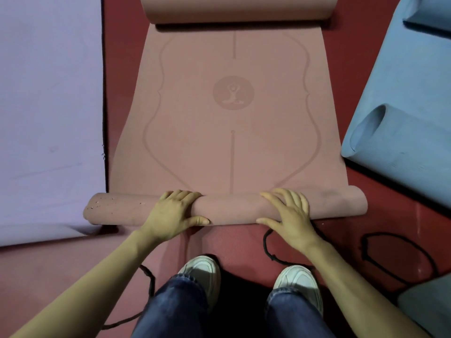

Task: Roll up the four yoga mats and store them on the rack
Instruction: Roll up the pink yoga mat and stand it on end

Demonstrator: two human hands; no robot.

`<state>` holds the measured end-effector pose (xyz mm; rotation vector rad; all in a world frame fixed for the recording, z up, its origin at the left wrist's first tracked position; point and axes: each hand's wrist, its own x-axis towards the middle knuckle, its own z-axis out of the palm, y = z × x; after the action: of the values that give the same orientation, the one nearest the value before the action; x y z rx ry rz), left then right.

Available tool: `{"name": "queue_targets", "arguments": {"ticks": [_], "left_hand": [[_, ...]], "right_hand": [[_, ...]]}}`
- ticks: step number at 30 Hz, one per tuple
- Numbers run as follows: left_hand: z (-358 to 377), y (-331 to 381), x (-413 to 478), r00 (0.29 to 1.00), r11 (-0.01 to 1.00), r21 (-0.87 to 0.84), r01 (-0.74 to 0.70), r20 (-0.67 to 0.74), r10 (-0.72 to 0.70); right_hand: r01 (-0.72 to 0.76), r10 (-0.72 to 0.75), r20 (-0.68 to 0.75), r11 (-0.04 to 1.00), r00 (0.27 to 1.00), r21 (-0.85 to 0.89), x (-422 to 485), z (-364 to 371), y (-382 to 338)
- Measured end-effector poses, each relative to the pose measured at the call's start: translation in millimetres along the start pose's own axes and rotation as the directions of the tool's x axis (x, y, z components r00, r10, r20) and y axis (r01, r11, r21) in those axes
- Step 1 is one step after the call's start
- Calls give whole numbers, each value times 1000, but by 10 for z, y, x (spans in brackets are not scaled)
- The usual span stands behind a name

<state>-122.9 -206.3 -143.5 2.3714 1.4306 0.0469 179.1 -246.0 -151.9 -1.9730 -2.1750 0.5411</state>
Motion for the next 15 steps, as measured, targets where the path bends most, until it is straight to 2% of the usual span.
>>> {"name": "queue_targets", "arguments": {"ticks": [2, 5, 7, 8, 10, 12, 15], "left_hand": [[16, 32, -30, 995, 1000, 22, 8, -103, -6], [178, 152, -142, 963, 997, 19, 75, -259, -68], [265, 193, -130, 951, 989, -31, 142, -272, -145], [263, 173, -84, 948, 986, -46, 159, -271, -166], [194, 78, 57, 959, 986, -34, 161, -232, -165], [105, 6, 204, 972, 989, -22, 148, -180, -150], [-7, -55, 367, 981, 984, -64, 167, -90, -172]], "right_hand": [[-15, 18, 146, 1000, 989, -17, 181, -147, -20], [-90, 85, 382, 996, 920, -5, 496, -307, -20], [-94, 91, 432, 995, 897, -15, 596, -332, -8], [-81, 86, 396, 996, 914, -28, 572, -313, -17], [2, 8, 128, 997, 992, -79, 422, -186, -21], [53, -60, -62, 992, 996, -111, 248, -35, -49], [45, -51, -53, 992, 997, -118, 178, 110, -65]]}}
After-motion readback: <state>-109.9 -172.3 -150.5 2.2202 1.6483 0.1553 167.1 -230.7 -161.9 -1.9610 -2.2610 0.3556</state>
